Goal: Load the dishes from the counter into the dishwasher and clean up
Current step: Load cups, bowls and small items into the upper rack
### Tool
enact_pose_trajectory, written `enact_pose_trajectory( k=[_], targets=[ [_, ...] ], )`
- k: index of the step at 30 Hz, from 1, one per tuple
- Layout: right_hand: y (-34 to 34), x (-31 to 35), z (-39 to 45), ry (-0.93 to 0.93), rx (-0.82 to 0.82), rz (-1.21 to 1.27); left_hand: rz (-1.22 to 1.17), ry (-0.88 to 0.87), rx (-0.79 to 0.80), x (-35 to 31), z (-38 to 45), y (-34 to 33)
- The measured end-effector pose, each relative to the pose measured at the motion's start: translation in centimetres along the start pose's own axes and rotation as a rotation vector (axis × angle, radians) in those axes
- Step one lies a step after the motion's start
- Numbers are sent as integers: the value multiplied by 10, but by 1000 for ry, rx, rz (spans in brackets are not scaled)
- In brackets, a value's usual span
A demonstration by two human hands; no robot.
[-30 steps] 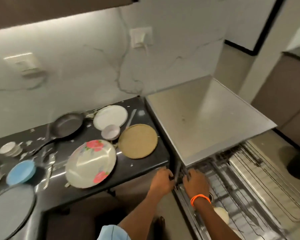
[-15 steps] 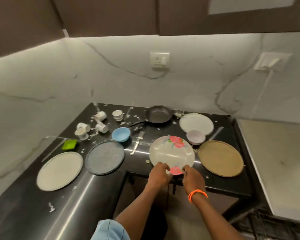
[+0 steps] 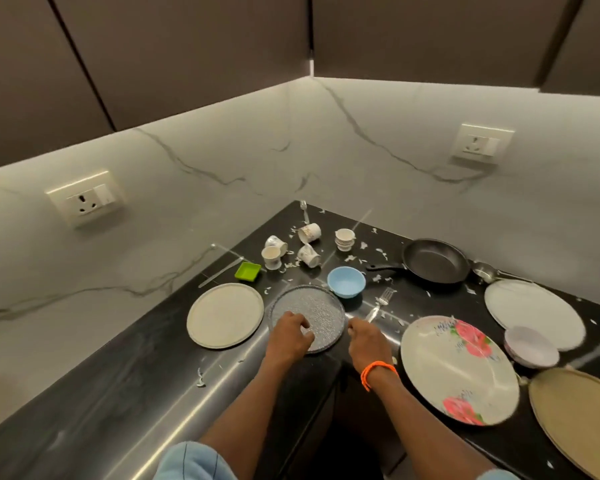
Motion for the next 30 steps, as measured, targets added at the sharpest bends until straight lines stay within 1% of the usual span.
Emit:
enact_pose_trajectory(
  k=[4,8,12,14,17,23,26,30],
  targets=[
    [-21,15,38,47,58,5,15,99,-45,29,23,13],
    [-32,19,73,79,59,22,32,165,-63,43,47,21],
    [-39,20,109,73,80,38,14,192,-97,46,78,26],
    [-44,15,126,64,79,47,4,205,-87,48,91,22],
    [-51,14,149,57,95,49,-5,207,-57,52,112,17],
    [-69,27,216,3,21,33,-44,135,-97,55,184,17],
    [-77,30,248,-2,-28,64,-84,128,-106,55,209,11],
    [-89,47,293,49,10,-27,-106,127,-126,60,238,6]
  ],
)
Point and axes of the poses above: each hand's wrist, its own z-axis towards the middle knuckle, its own y-axis out of the back of the hand, x = y × z, the point moved 1 cm from there along z, towards the middle knuckle, and after that the axes turned 10 degrees about z, right-handed, at the moved point
